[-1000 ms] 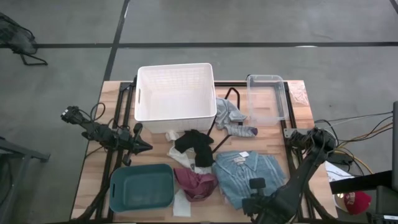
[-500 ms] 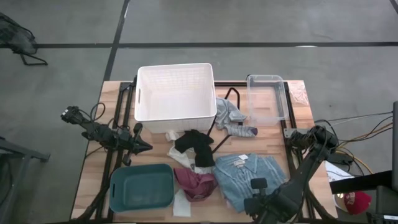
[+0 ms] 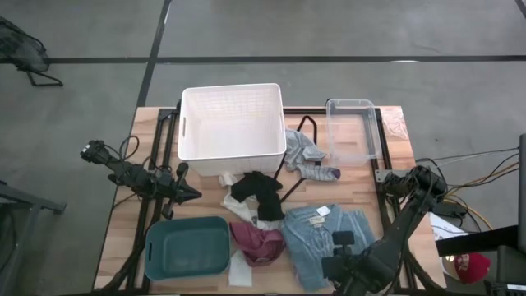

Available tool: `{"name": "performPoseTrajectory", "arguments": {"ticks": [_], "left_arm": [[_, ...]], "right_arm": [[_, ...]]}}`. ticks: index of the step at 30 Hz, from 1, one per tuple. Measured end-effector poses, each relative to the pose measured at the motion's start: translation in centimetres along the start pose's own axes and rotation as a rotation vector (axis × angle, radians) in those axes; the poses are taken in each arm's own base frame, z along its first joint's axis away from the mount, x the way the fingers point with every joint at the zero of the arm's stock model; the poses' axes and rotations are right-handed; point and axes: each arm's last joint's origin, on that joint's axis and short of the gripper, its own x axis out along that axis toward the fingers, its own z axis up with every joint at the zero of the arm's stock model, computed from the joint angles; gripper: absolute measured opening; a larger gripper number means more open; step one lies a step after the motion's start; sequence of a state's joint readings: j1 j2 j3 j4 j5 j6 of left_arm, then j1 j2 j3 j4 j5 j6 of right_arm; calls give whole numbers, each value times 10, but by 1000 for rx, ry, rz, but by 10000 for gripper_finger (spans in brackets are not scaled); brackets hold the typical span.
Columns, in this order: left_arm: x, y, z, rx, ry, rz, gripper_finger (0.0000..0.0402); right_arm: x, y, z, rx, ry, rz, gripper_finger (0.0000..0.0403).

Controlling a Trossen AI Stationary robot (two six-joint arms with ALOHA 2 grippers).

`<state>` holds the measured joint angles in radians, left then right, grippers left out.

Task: Pick & Place Cloths
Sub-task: Put the blue polo shirt into the white bin

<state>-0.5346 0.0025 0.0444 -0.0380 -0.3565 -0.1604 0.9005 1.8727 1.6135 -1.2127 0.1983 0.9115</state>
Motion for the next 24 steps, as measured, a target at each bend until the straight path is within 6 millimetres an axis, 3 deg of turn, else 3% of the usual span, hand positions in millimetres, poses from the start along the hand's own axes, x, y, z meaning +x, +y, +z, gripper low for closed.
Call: {"name": "performPoseTrajectory", "arguments": {"ticks": [4, 8, 18, 24], "left_arm": [[0, 0, 0, 0, 0, 0, 23], [0, 0, 0, 0, 0, 0, 23], [0, 0, 0, 0, 0, 0, 23], [0, 0, 0, 0, 0, 0, 23]], "right_arm": [[1, -1, -4, 61, 6, -28, 154], [-3, 0, -24, 236, 57, -118, 195], [-17, 34, -72, 881, -61, -28, 252], [-18, 45, -87, 1176, -150, 59, 271]]}}
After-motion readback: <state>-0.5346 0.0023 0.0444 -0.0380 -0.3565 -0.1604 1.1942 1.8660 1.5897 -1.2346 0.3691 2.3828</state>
